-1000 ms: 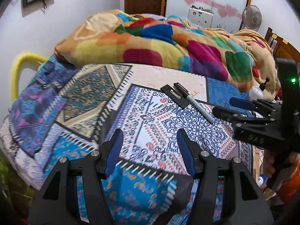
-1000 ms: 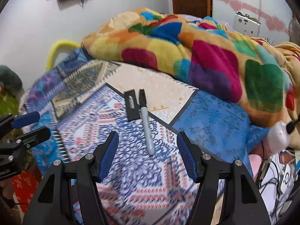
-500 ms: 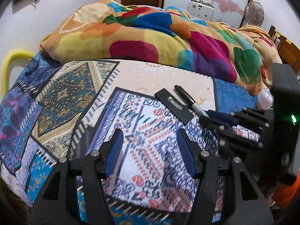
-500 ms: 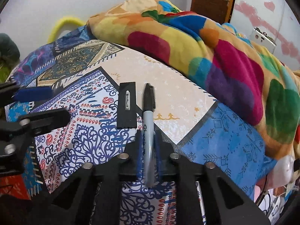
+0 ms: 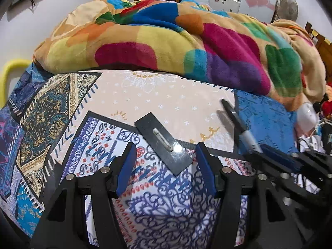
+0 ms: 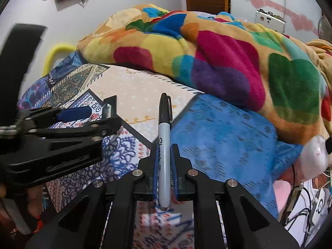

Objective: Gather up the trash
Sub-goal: 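Grasp the black marker with the right gripper while the left grasps the black clip, then carry marker and clip over the white bin and open both grippers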

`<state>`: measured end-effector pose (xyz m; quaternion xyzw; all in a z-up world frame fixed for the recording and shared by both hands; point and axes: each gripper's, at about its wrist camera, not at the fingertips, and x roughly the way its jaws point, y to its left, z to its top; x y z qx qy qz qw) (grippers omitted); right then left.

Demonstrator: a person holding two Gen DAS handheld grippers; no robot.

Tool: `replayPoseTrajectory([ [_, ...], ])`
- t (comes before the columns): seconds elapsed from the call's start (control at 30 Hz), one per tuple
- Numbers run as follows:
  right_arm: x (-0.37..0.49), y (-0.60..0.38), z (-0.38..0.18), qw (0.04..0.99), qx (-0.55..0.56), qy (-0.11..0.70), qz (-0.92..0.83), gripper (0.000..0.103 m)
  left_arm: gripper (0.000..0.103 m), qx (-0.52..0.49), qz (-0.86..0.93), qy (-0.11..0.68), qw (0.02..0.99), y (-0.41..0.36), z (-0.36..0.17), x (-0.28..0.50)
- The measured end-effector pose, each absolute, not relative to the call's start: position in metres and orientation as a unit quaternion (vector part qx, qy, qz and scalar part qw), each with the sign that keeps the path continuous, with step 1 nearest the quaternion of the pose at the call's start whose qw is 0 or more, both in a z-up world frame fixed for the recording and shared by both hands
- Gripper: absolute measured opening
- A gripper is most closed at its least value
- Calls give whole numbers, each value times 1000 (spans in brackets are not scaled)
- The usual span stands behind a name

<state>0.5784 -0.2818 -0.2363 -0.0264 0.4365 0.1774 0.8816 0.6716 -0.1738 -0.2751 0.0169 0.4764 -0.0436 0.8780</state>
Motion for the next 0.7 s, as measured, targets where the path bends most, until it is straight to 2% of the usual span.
replayPoseTrajectory([
  [0.13, 576, -283, -230, 889, -38, 425, 169, 10, 59, 34, -24, 458, 888, -180, -279, 667],
  [0.2, 575, -284, -227, 890, -34, 423, 170, 10, 55, 25, -21, 456, 889, -177, -279, 664],
  [0.33, 573, -283, -223, 890, -29, 421, 173, 10, 33, -2, -32, 460, 888, -164, -279, 659],
  [0.37, 571, -283, -221, 889, -27, 422, 176, 10, 23, 2, -40, 461, 887, -162, -278, 658],
  [0.7, 555, -275, -208, 890, -19, 419, 179, 10, 23, 24, -70, 474, 878, -149, -267, 624],
])
